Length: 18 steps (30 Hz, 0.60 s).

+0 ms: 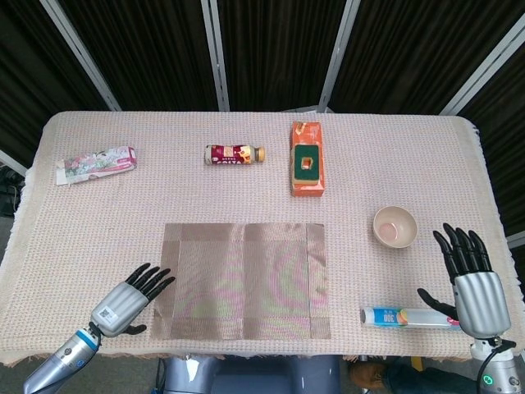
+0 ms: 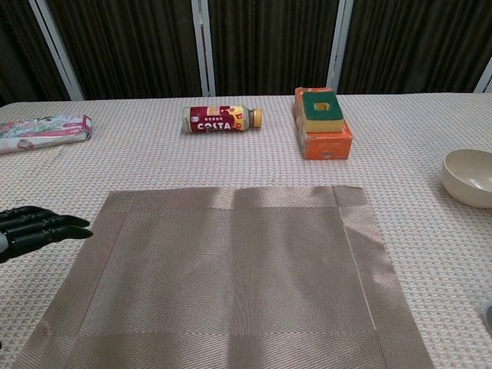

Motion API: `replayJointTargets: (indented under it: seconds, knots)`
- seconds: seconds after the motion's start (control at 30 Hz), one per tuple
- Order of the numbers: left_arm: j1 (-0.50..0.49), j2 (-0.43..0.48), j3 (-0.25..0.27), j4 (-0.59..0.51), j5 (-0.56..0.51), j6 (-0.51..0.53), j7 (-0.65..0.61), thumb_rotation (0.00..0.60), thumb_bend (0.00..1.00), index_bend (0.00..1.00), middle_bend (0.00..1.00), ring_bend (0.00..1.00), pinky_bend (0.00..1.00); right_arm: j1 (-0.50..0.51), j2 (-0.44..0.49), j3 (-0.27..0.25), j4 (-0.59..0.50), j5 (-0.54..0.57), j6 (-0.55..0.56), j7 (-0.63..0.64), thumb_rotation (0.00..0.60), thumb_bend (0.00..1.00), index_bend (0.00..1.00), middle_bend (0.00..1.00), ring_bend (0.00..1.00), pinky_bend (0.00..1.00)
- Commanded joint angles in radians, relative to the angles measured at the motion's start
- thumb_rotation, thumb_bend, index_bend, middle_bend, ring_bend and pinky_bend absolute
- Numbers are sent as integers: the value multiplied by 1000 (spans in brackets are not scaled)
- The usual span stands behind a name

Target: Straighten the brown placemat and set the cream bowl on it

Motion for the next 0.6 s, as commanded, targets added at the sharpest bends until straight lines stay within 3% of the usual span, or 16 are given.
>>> replayJointTargets:
  seconds: [0.03,0.27,0.47,0.6]
  knots:
    - [33,95,-11,-84,10,98,1,600,8,0,0,0,0,4,-2,1,5,10,-13,-4,600,0,47,0,0,0]
    - [87,194,-107,-158,-60,268,-35,600,8,0,0,0,0,30,-13,10,15,60,-85,-15,600,0,47,0,0,0]
    - [121,185,-219,-163,-211,324,-2,600,9,0,0,0,0,125,0,35,33,179,-303,-42,600,0,47,0,0,0]
    - [124,162,-259,-139,-272,313,5,600,7,0,0,0,0,193,-18,61,72,268,-432,-97,600,0,56,0,0,0]
